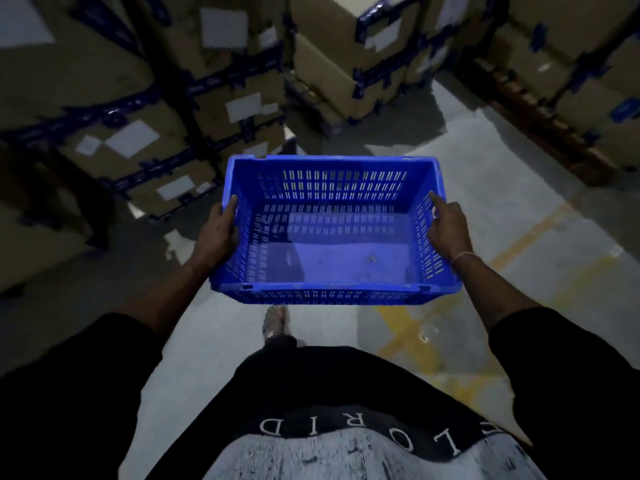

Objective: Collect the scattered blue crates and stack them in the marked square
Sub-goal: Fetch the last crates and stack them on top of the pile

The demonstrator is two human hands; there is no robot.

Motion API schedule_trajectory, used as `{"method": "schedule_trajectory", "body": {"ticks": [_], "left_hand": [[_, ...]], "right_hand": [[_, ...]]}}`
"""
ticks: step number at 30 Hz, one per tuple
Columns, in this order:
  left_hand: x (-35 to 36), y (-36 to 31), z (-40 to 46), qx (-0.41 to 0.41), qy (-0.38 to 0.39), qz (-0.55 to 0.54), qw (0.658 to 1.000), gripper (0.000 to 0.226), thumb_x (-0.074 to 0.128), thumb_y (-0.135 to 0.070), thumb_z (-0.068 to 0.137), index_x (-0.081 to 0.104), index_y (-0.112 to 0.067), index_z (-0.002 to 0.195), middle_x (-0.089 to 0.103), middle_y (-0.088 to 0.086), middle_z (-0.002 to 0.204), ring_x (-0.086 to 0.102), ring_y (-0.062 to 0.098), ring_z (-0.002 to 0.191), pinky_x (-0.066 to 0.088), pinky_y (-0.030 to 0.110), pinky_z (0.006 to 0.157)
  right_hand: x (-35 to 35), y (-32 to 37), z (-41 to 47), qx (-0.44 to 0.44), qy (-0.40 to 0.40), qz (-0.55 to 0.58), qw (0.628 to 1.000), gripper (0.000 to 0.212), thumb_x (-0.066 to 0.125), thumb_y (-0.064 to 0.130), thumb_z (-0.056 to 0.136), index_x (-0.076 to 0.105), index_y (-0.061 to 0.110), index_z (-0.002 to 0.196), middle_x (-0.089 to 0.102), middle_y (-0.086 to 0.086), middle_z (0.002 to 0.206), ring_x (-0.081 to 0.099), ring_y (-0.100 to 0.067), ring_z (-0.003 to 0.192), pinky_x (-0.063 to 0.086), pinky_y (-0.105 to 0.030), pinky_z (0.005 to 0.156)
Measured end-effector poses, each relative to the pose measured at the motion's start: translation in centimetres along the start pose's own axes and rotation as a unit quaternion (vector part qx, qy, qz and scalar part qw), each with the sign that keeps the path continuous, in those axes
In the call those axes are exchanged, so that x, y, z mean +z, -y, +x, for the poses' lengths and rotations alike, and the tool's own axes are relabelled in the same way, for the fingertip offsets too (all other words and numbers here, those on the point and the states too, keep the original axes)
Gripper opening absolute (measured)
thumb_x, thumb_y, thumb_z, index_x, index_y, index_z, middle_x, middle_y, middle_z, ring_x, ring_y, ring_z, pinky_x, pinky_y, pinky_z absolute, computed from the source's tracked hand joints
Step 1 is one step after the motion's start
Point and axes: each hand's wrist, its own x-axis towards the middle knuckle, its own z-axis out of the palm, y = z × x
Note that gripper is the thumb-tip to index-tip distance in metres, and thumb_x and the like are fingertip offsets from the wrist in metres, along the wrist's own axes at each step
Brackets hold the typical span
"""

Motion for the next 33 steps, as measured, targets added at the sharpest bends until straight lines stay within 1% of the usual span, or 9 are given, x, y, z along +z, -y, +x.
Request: {"method": "schedule_trajectory", "body": {"ticks": [4, 8, 11, 14, 17, 20, 23, 29, 33], "left_hand": [[-0.6, 2.3, -6.7, -0.054, -0.047, -0.019, 0.997, 0.068, 0.052, -0.015, 0.100, 0.019, -0.018, 0.160, 0.034, 0.021, 0.151, 0.055, 0.042, 0.116, 0.049, 0.050, 0.088], [-1.3, 4.8, -12.8, -0.112, -0.099, -0.037, 0.988, 0.064, 0.052, -0.017, 0.101, 0.023, -0.018, 0.158, 0.036, 0.019, 0.149, 0.050, 0.037, 0.125, 0.047, 0.049, 0.096], [-2.0, 6.8, -17.6, -0.159, -0.124, -0.029, 0.979, 0.063, 0.050, -0.019, 0.102, 0.021, -0.019, 0.158, 0.033, 0.018, 0.151, 0.048, 0.037, 0.127, 0.048, 0.049, 0.095], [-2.6, 8.7, -22.4, -0.205, -0.148, -0.015, 0.967, 0.063, 0.047, -0.020, 0.101, 0.020, -0.022, 0.158, 0.033, 0.016, 0.152, 0.055, 0.038, 0.116, 0.054, 0.049, 0.086], [-3.2, 10.7, -27.2, -0.248, -0.174, -0.007, 0.953, 0.063, 0.047, -0.020, 0.100, 0.022, -0.023, 0.158, 0.035, 0.017, 0.151, 0.060, 0.040, 0.107, 0.055, 0.048, 0.080], [-3.7, 12.5, -32.2, -0.295, -0.197, -0.004, 0.935, 0.064, 0.048, -0.016, 0.099, 0.023, -0.022, 0.158, 0.037, 0.018, 0.149, 0.059, 0.042, 0.108, 0.053, 0.048, 0.078], [-4.2, 14.6, -37.4, -0.330, -0.223, -0.010, 0.917, 0.065, 0.049, -0.013, 0.098, 0.025, -0.021, 0.157, 0.037, 0.017, 0.149, 0.058, 0.042, 0.110, 0.051, 0.047, 0.080], [-5.7, 19.1, -49.4, -0.392, -0.264, -0.026, 0.881, 0.065, 0.051, -0.014, 0.096, 0.027, -0.024, 0.156, 0.038, 0.013, 0.149, 0.060, 0.038, 0.109, 0.052, 0.044, 0.080], [-6.0, 22.1, -57.2, -0.440, -0.286, -0.032, 0.851, 0.064, 0.050, -0.014, 0.097, 0.028, -0.022, 0.156, 0.037, 0.013, 0.150, 0.059, 0.038, 0.111, 0.051, 0.045, 0.081]], "right_hand": [[1.4, 3.2, 0.3, -0.067, 0.031, -0.008, 0.997, 0.064, 0.049, 0.002, 0.091, 0.037, 0.021, 0.151, 0.051, -0.024, 0.117, 0.055, -0.044, 0.099, 0.046, -0.041, 0.085], [3.6, 7.4, -0.1, -0.129, 0.065, -0.012, 0.989, 0.063, 0.051, 0.002, 0.090, 0.039, 0.020, 0.149, 0.052, -0.025, 0.116, 0.056, -0.044, 0.100, 0.047, -0.042, 0.086], [5.5, 11.1, -0.9, -0.173, 0.090, -0.009, 0.981, 0.063, 0.051, 0.002, 0.089, 0.040, 0.020, 0.149, 0.052, -0.025, 0.116, 0.056, -0.044, 0.100, 0.048, -0.045, 0.088], [7.8, 14.7, -1.8, -0.212, 0.113, -0.002, 0.971, 0.065, 0.049, 0.001, 0.088, 0.040, 0.022, 0.148, 0.053, -0.024, 0.118, 0.056, -0.043, 0.102, 0.050, -0.049, 0.090], [10.0, 18.6, -3.2, -0.252, 0.137, 0.001, 0.958, 0.066, 0.049, 0.002, 0.086, 0.041, 0.024, 0.148, 0.054, -0.021, 0.119, 0.058, -0.041, 0.099, 0.052, -0.050, 0.086], [11.8, 23.1, -5.9, -0.299, 0.151, -0.008, 0.942, 0.063, 0.049, 0.002, 0.088, 0.041, 0.020, 0.148, 0.052, -0.022, 0.116, 0.057, -0.042, 0.096, 0.050, -0.048, 0.085], [13.6, 27.4, -9.3, -0.343, 0.158, -0.025, 0.926, 0.059, 0.049, 0.005, 0.092, 0.040, 0.018, 0.148, 0.050, -0.025, 0.118, 0.054, -0.045, 0.099, 0.046, -0.048, 0.087], [17.6, 36.1, -18.2, -0.404, 0.186, -0.049, 0.894, 0.062, 0.052, 0.006, 0.090, 0.038, 0.018, 0.149, 0.048, -0.026, 0.116, 0.053, -0.046, 0.100, 0.045, -0.048, 0.085], [21.2, 42.3, -24.4, -0.440, 0.216, -0.055, 0.870, 0.066, 0.051, 0.005, 0.088, 0.036, 0.023, 0.150, 0.047, -0.023, 0.119, 0.053, -0.046, 0.104, 0.046, -0.050, 0.090]]}}
